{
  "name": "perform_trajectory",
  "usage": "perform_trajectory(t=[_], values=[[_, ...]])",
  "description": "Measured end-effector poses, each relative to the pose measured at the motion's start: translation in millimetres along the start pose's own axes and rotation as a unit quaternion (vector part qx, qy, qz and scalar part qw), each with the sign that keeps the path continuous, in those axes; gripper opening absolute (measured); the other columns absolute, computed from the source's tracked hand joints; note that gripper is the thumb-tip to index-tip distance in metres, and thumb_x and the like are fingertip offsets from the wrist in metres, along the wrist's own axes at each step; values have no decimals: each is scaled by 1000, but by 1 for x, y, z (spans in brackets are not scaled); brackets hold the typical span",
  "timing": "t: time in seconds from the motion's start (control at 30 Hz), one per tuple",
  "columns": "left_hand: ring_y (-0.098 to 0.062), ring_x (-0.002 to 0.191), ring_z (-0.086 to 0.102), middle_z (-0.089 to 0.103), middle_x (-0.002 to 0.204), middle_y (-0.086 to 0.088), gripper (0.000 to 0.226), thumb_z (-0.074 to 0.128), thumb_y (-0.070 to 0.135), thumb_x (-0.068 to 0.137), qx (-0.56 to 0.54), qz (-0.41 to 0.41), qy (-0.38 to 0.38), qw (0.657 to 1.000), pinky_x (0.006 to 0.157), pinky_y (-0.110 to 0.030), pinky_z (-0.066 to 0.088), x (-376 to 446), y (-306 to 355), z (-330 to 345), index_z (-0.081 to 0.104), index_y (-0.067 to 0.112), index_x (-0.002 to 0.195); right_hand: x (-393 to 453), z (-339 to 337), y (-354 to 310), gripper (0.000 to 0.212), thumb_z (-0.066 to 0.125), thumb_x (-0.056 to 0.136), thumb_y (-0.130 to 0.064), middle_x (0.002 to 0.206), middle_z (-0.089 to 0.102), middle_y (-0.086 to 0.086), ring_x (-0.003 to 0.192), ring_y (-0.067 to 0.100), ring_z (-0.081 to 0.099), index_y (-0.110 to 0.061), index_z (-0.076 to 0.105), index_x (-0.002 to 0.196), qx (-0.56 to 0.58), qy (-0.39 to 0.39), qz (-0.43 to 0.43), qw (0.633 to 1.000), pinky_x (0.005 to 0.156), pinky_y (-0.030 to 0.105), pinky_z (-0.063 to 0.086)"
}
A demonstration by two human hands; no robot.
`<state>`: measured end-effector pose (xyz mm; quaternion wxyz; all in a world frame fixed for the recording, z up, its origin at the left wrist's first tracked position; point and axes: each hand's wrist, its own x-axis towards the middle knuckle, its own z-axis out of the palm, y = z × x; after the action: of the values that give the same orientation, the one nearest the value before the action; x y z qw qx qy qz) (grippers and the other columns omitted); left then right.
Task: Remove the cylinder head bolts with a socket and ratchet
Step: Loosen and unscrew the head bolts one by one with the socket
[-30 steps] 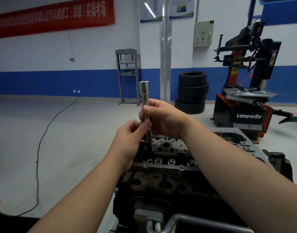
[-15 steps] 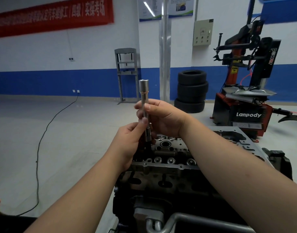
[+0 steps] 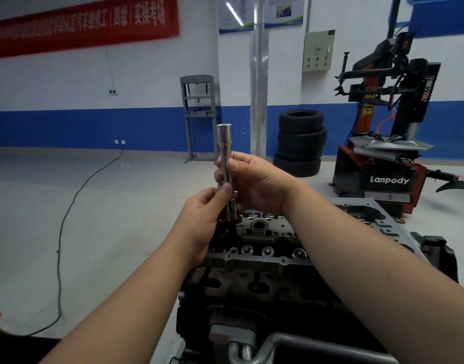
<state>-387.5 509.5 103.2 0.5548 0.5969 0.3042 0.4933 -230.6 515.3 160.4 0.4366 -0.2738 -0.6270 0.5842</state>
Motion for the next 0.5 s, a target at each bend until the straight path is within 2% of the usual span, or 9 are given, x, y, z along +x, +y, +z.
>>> perform_trajectory(t=[0.1, 0.17, 0.23, 0.3, 0.43, 0.5], values=[[-24, 90, 70, 76, 86, -1, 53, 68, 58, 69, 8, 12, 26, 1000, 89, -47, 56, 0, 0, 1, 71, 16, 100, 1, -1, 1, 10, 63, 89, -22, 87, 66, 0, 82, 18, 61, -14, 58, 93, 1, -1, -7, 1000, 77, 36, 50], [-21, 91, 73, 78, 93, -2, 50, 65, 62, 74, 10, 6, 16, 1000, 84, -42, 55, 0, 0, 0, 75, 20, 100, 0, -2, 0, 11, 59, 94, -23, 90, 68, 0, 82, 16, 63, -13, 63, 96, 4, -19, -2, 1000, 77, 33, 52], [-19, 89, 75, 79, 97, -6, 45, 57, 61, 87, 15, 1, -6, 1000, 81, -37, 54, -1, -1, -3, 79, 23, 96, -2, -3, -1, 17, 54, 99, -25, 93, 69, 0, 79, 12, 64, -13, 66, 101, 1, -33, 5, 999, 71, 28, 53], [-21, 88, 76, 78, 97, -8, 42, 54, 57, 92, 13, -3, -14, 1000, 82, -39, 55, -1, -1, -5, 81, 26, 92, -3, -2, -2, 21, 52, 100, -26, 96, 69, 1, 81, 12, 65, -12, 67, 104, 4, -36, 9, 999, 70, 27, 53], [-19, 79, 75, 77, 87, -6, 44, 59, 59, 81, 11, -4, 10, 1000, 74, -36, 56, -2, 1, -1, 78, 22, 92, -1, 0, -2, 19, 57, 94, -28, 92, 67, 0, 80, 13, 63, -15, 62, 106, -3, -19, 3, 1000, 67, 29, 52], [-18, 80, 74, 77, 85, -5, 52, 64, 61, 75, 22, 11, 26, 999, 77, -39, 57, -1, 1, 2, 74, 15, 97, 0, 1, 0, 15, 60, 90, -26, 86, 66, 0, 78, 16, 61, -16, 57, 100, -13, -3, -7, 1000, 72, 34, 48]])
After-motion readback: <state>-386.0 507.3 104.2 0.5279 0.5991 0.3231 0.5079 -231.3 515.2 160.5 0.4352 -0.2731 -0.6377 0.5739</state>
